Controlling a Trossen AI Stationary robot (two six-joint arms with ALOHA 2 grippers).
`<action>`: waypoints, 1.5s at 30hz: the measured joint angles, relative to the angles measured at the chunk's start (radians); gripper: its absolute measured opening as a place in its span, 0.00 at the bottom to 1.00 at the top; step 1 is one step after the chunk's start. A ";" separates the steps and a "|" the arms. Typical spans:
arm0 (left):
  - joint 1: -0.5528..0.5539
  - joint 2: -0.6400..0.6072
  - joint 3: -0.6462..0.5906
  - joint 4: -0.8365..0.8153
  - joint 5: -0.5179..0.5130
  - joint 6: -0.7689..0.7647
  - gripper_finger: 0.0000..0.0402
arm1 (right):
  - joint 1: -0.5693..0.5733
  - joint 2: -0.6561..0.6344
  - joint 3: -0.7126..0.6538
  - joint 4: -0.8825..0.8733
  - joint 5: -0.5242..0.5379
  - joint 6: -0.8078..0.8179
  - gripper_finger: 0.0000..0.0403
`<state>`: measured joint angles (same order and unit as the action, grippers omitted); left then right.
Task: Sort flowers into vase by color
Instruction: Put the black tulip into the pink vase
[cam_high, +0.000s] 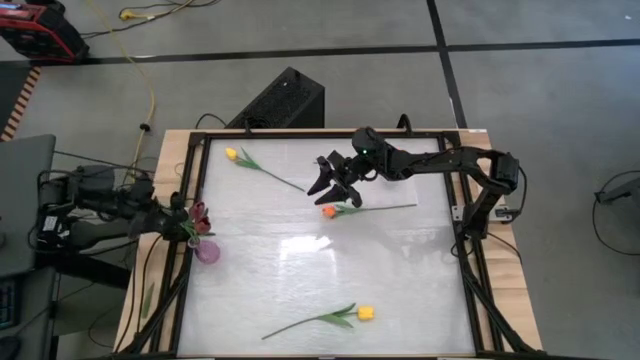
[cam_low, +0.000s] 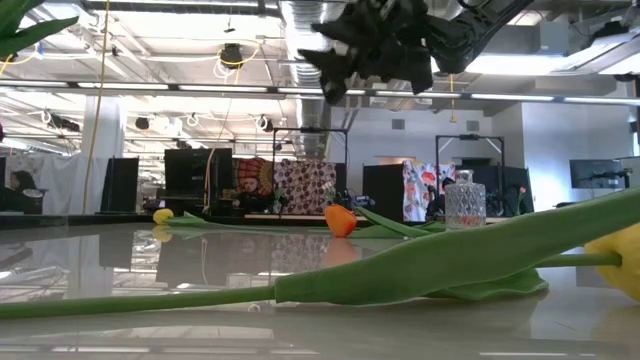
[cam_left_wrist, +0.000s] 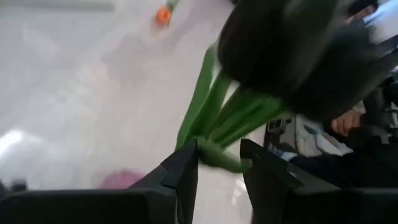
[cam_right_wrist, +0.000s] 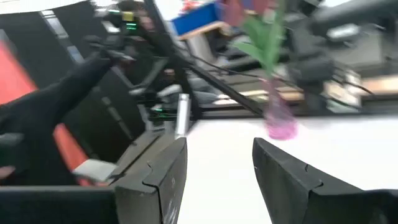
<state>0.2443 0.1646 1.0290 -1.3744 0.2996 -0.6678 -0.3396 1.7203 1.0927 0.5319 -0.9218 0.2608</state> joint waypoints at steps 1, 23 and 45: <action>0.000 0.000 0.007 0.017 -0.015 0.017 0.27 | -0.006 0.000 0.000 -0.021 0.024 0.000 0.51; 0.000 0.000 0.038 0.177 -0.088 0.155 0.27 | -0.063 0.000 0.000 -0.136 0.056 -0.009 0.51; 0.000 0.000 0.102 0.132 -0.159 0.132 0.27 | -0.070 0.000 0.000 -0.136 0.004 -0.008 0.51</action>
<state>0.2443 0.1646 1.1313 -1.2429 0.1405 -0.5357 -0.4099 1.7203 1.0927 0.3962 -0.9181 0.2527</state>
